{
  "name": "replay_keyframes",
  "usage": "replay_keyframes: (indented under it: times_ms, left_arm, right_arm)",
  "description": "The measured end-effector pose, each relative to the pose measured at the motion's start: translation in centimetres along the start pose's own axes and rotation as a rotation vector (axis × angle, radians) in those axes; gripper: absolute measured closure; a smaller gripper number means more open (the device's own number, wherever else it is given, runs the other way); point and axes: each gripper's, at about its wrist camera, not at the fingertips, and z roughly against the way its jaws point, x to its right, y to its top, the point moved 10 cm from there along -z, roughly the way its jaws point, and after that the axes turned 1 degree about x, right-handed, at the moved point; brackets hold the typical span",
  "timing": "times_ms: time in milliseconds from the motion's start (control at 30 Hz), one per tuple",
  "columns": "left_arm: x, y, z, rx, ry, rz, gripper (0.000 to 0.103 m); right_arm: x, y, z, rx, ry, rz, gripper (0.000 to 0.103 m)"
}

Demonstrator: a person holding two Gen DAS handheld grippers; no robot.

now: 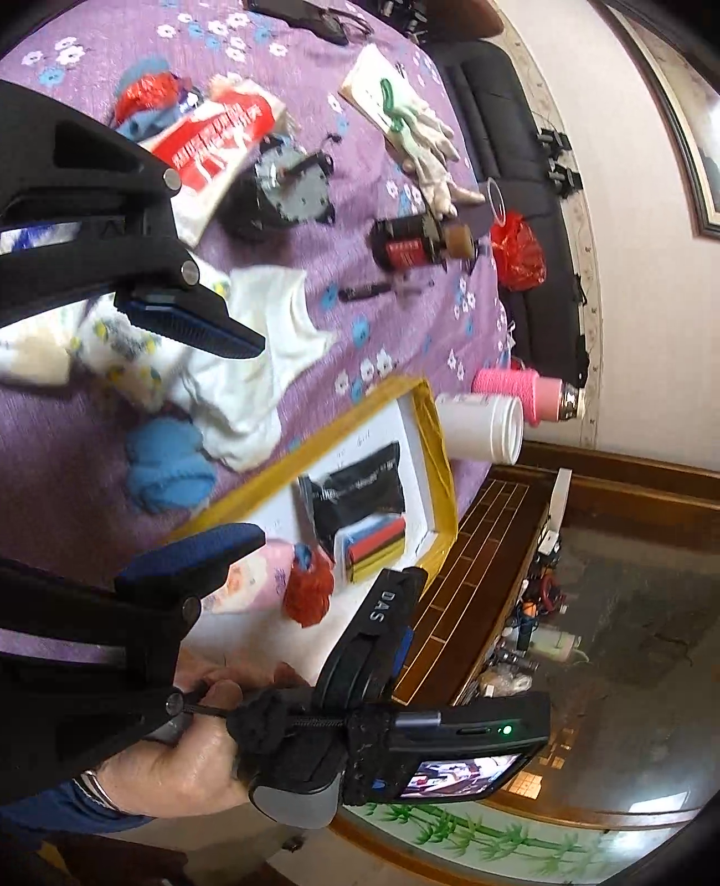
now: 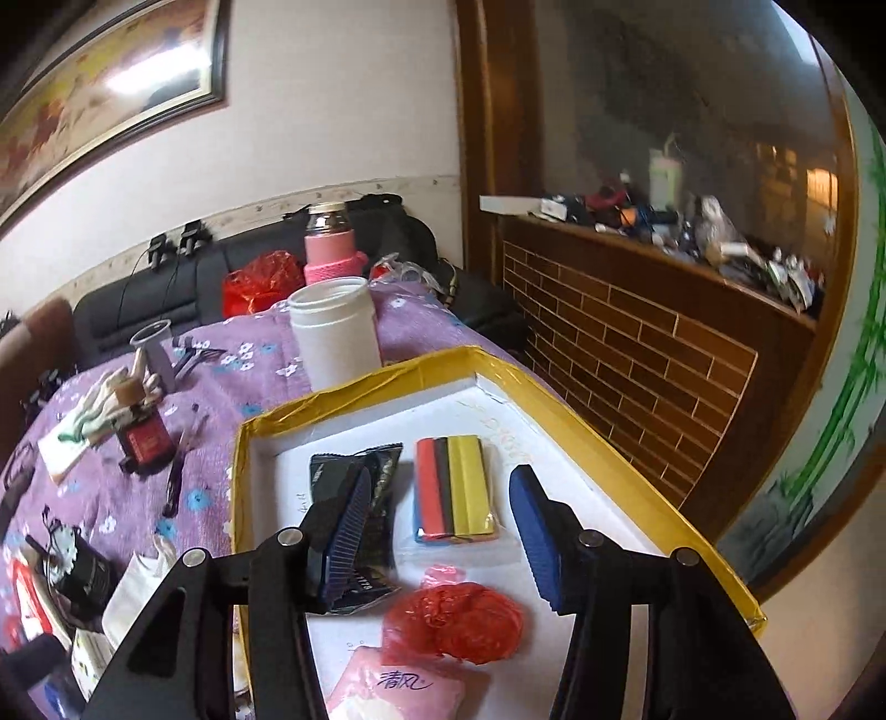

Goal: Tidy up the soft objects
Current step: 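Return both grippers to the table and close the left on the blue cloth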

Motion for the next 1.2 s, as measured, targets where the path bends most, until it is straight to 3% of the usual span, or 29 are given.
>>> replay_keyframes:
  times_ms: [233,433,500,633,767,867,1033,1100,1133,1167,1200]
  left_arm:
    - [-4.8,-0.1,3.6,0.06,0.07,0.023,0.041]
    - [-13.5,-1.3,7.2,0.112,0.169,0.16,0.038]
    - [-16.4,-1.9,7.3,0.1,0.213,0.205,0.038]
    - [-20.9,-3.5,6.5,0.058,0.25,0.307,0.038]
    - [-22.3,-4.9,5.3,0.016,0.234,0.362,0.038]
    - [-22.3,-5.8,4.1,-0.032,0.174,0.403,0.031]
    - [-20.3,-6.6,2.3,-0.095,0.064,0.413,0.024]
    - [-20.4,-6.6,2.3,-0.071,0.089,0.421,0.024]
    - [-20.4,-6.5,2.4,-0.065,0.113,0.404,0.028]
    - [-20.5,-6.4,2.5,-0.058,0.135,0.383,0.043]
    - [-20.5,-6.4,2.6,-0.051,0.148,0.375,0.05]
  right_arm:
    - [-2.3,0.1,1.0,0.029,0.118,0.01,0.045]
    - [-5.2,0.2,2.3,0.07,0.208,0.071,0.045]
    - [-6.1,0.1,2.9,0.087,0.242,0.086,0.045]
    - [-8.8,-0.2,4.7,0.108,0.405,0.096,0.045]
    - [-12.7,-1.4,7.0,0.124,0.555,0.168,0.045]
    - [-14.9,-2.7,7.9,0.102,0.634,0.206,0.045]
    - [-16.7,-3.9,8.4,0.106,0.652,0.268,0.045]
    - [-16.7,-4.1,8.4,0.098,0.662,0.266,0.045]
    - [-16.7,-4.2,8.4,0.097,0.665,0.264,0.045]
    - [-16.6,-4.1,8.3,0.098,0.666,0.263,0.045]
    - [-16.5,-4.0,8.3,0.099,0.666,0.261,0.045]
